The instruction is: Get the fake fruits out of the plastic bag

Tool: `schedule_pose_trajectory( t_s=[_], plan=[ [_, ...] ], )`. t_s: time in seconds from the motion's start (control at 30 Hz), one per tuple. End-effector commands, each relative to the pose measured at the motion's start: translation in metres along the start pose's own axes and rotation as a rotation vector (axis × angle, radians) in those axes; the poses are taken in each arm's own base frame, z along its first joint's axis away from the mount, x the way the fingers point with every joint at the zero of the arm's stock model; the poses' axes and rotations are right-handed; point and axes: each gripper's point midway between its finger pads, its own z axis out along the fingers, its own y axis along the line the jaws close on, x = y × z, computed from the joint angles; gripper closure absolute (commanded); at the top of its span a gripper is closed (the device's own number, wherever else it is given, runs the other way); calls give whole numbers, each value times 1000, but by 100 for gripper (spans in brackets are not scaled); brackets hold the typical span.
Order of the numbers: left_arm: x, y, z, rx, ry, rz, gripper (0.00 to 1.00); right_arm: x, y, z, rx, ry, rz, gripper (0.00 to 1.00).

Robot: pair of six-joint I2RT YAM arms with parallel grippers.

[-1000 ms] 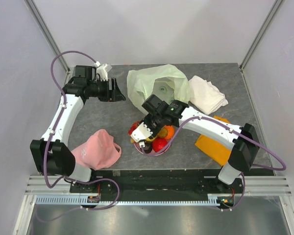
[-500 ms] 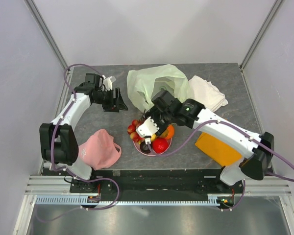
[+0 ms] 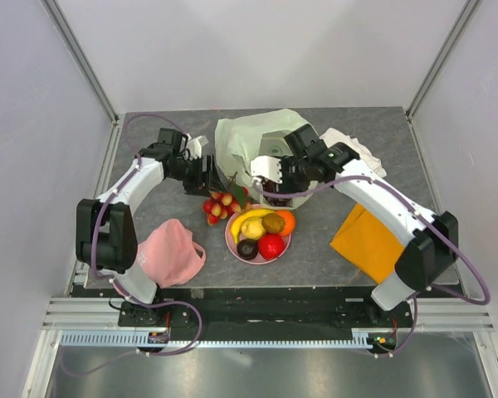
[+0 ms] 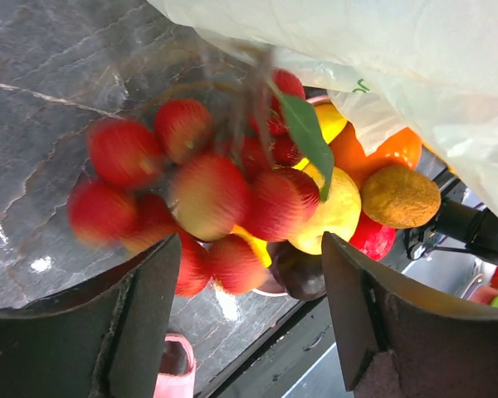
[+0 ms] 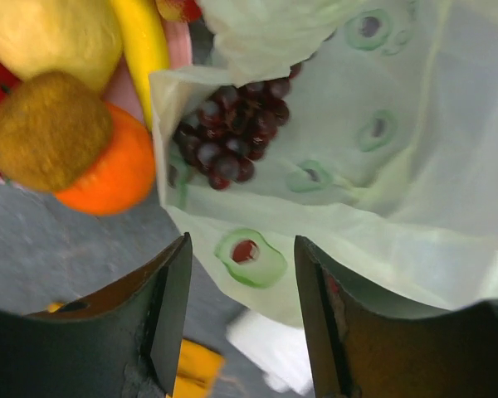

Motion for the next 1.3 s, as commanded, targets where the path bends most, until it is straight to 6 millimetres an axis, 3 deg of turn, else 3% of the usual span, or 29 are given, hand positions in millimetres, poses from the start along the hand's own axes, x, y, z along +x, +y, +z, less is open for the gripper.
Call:
schedule_pose_trajectory(
  t_s=[0.0,0.1,0.23,0.47,0.7,0.93,1.03,1.07,1.2,1.27],
  plan=[
    [-28,-3,-4,-25,-74,84,22,-29,-2,13,-70,-138,303,41],
    [-43,-4,-4,-24,-97,162,22,-25,-5,38,-100,-124,440,43],
    [-57,-2,1,-20,-104,198,22,7,-12,80,-134,-39,591,46],
    [-59,-1,2,-23,-106,199,24,43,-3,115,-183,48,664,45],
    [-52,3,10,-3,-76,222,24,38,1,114,-196,15,683,44],
    [-78,9,42,-67,-35,356,25,42,-12,104,-145,11,733,43],
    [-77,18,57,-127,32,431,31,42,-19,100,-130,2,760,43],
    [-76,18,58,-134,47,456,36,43,-19,99,-129,-1,766,43],
    [-77,17,54,-145,109,454,42,43,-24,91,-115,-19,788,43],
    [-68,24,56,-162,166,437,45,44,-23,91,-119,-24,806,43]
  ],
)
